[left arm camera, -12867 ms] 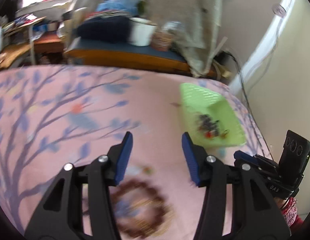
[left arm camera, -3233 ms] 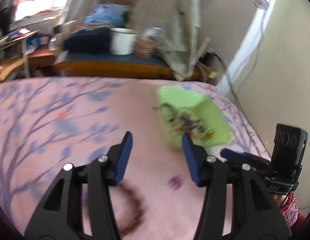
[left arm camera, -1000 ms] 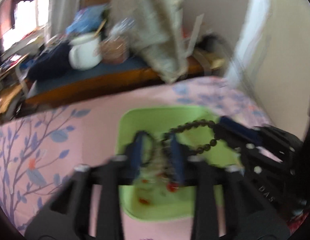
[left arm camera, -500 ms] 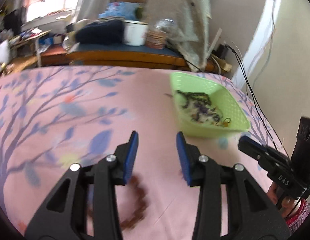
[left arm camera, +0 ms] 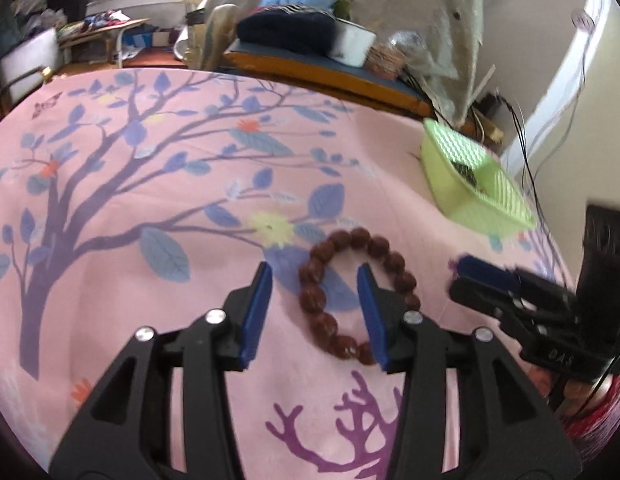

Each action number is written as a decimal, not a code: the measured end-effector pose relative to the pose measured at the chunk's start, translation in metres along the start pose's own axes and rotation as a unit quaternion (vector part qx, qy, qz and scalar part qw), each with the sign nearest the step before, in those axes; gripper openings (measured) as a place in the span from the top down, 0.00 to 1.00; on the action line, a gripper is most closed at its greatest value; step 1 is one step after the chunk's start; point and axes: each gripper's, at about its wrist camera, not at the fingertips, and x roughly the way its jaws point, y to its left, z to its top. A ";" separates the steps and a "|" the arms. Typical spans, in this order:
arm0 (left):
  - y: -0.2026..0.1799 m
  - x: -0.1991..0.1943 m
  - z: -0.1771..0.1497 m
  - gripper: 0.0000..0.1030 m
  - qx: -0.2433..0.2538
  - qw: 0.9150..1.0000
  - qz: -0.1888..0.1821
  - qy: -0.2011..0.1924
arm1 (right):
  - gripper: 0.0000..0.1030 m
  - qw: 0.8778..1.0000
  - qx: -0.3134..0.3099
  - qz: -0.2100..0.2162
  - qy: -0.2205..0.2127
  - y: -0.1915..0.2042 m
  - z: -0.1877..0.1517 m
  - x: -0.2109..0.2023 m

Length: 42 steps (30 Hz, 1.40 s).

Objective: Organize jewelry
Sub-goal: 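Grasp the brown wooden bead bracelet with the left gripper and drop it into the tray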

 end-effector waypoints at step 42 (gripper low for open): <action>-0.190 0.076 0.125 0.86 0.156 0.986 -0.050 -0.044 | 1.00 0.983 0.020 -0.119 -0.141 -0.124 0.054 -0.108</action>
